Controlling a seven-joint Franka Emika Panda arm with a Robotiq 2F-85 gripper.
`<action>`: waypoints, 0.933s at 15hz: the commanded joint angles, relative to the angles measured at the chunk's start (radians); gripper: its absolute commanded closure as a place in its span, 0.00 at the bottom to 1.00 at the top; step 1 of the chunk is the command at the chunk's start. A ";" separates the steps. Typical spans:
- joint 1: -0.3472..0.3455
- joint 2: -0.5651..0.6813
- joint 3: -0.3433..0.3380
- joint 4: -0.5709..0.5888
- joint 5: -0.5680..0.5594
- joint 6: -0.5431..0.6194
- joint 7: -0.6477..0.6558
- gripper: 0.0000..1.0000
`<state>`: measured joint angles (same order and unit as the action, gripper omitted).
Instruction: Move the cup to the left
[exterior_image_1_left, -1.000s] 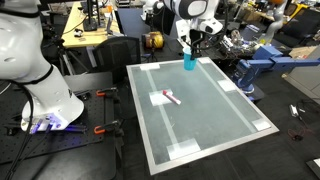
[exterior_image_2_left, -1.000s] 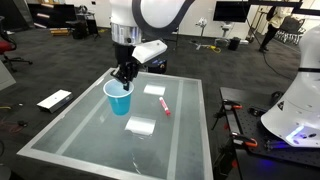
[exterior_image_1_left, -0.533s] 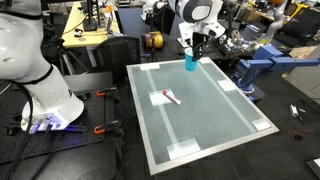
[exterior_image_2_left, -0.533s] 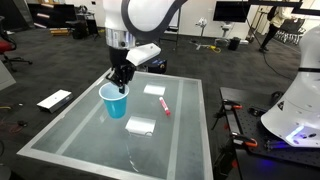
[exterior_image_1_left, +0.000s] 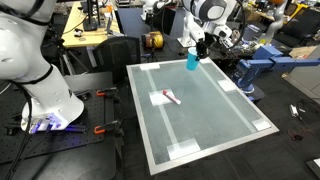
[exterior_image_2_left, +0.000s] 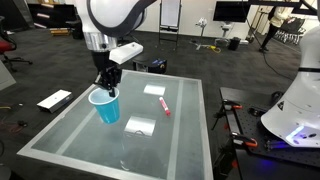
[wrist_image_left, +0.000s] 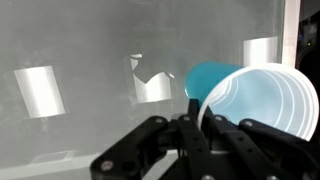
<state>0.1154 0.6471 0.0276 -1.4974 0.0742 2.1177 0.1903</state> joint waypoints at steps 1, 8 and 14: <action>0.003 0.118 0.018 0.188 -0.015 -0.083 -0.050 0.99; 0.031 0.231 0.023 0.326 -0.047 -0.044 -0.086 0.99; 0.052 0.296 0.025 0.407 -0.057 -0.019 -0.133 0.99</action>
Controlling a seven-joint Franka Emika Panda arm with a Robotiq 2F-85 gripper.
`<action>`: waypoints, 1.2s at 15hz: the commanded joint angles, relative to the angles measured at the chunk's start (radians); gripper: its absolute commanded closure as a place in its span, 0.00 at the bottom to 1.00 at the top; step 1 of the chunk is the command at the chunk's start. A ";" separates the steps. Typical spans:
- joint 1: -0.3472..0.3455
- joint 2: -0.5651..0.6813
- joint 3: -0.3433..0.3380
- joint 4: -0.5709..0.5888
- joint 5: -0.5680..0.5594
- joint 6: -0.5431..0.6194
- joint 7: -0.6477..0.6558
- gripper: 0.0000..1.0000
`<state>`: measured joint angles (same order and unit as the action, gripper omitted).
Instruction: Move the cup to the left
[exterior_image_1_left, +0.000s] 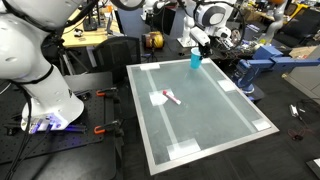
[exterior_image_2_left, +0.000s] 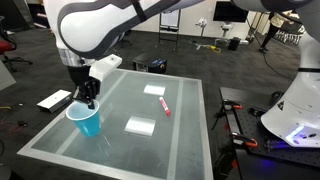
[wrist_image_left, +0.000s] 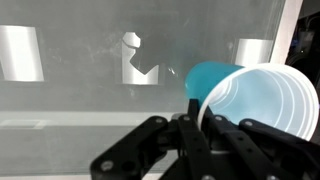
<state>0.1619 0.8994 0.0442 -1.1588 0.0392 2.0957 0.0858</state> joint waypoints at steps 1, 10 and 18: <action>0.008 0.052 0.008 0.080 -0.023 0.005 -0.031 0.99; 0.019 0.096 0.006 0.139 -0.037 -0.007 -0.044 0.66; 0.019 0.065 0.009 0.120 -0.032 0.000 -0.039 0.13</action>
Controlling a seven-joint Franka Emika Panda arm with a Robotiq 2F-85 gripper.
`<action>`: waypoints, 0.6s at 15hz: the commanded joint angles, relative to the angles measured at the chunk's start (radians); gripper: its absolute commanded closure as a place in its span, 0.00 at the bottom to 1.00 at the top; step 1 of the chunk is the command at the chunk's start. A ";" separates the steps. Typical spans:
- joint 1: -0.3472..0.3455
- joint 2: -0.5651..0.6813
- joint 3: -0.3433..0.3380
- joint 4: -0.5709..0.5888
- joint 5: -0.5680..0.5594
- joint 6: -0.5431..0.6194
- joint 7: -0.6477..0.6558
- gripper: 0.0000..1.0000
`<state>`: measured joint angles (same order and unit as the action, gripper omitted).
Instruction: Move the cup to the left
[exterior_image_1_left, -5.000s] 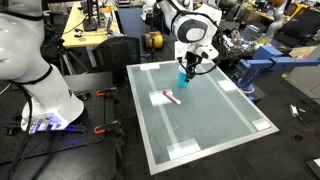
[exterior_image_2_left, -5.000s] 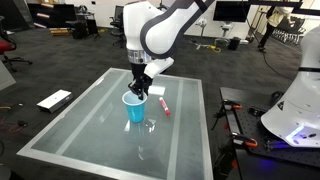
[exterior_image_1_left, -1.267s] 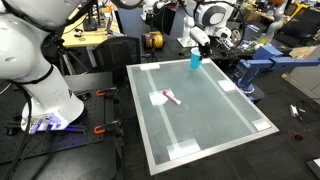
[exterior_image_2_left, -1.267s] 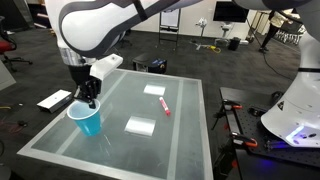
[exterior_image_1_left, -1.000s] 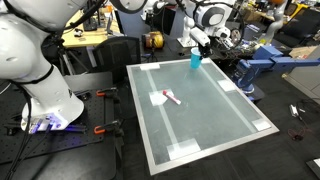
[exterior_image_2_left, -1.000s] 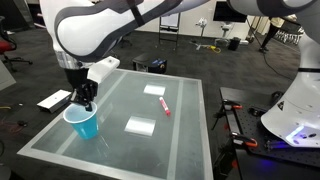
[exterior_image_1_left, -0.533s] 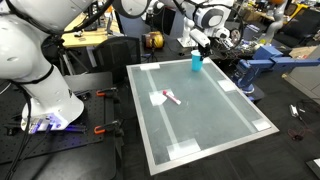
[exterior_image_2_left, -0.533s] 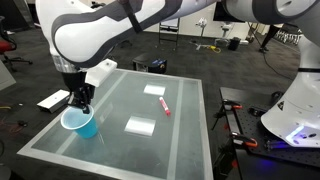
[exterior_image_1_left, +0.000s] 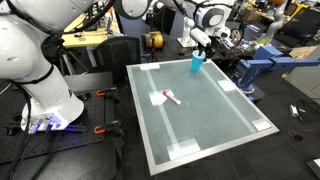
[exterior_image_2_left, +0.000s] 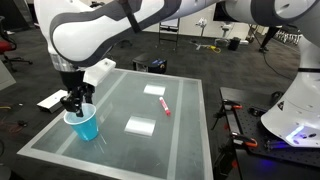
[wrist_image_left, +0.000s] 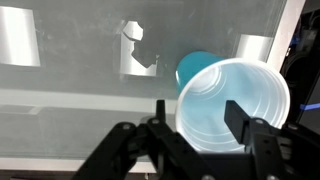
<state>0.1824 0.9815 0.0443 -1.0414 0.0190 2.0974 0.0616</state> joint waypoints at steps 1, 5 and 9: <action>-0.001 -0.029 0.009 -0.008 -0.011 0.002 -0.014 0.05; 0.004 -0.085 0.009 -0.053 -0.007 -0.002 0.005 0.00; 0.010 -0.171 -0.003 -0.122 -0.005 0.011 0.054 0.00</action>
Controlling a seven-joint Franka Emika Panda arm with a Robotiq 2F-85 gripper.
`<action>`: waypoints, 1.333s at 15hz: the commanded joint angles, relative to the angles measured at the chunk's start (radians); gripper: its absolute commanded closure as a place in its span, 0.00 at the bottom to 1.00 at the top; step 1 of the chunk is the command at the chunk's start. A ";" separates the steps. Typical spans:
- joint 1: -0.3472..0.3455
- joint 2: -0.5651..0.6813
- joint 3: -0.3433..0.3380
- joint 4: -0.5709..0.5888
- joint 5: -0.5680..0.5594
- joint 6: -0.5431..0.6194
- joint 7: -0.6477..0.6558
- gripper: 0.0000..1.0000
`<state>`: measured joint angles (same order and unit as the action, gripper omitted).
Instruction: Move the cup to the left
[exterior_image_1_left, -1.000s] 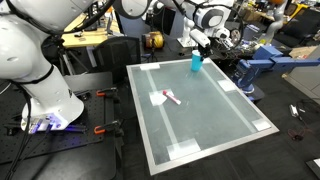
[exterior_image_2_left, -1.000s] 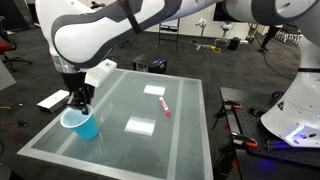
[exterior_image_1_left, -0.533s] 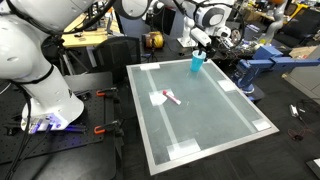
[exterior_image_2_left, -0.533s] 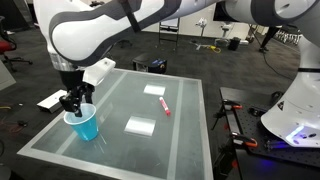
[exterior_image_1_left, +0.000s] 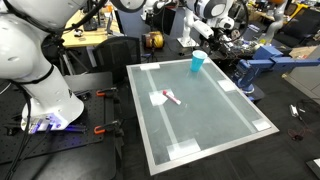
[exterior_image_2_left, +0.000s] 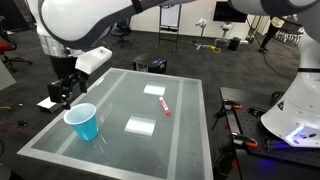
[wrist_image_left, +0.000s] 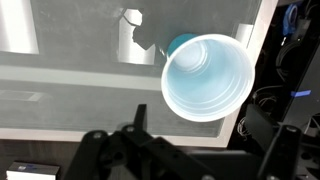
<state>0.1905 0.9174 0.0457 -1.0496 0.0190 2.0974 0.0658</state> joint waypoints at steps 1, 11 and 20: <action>0.003 -0.131 -0.009 -0.136 -0.005 0.014 0.073 0.00; -0.003 -0.456 -0.046 -0.549 0.003 0.037 0.309 0.00; -0.015 -0.506 -0.034 -0.635 -0.004 0.027 0.300 0.00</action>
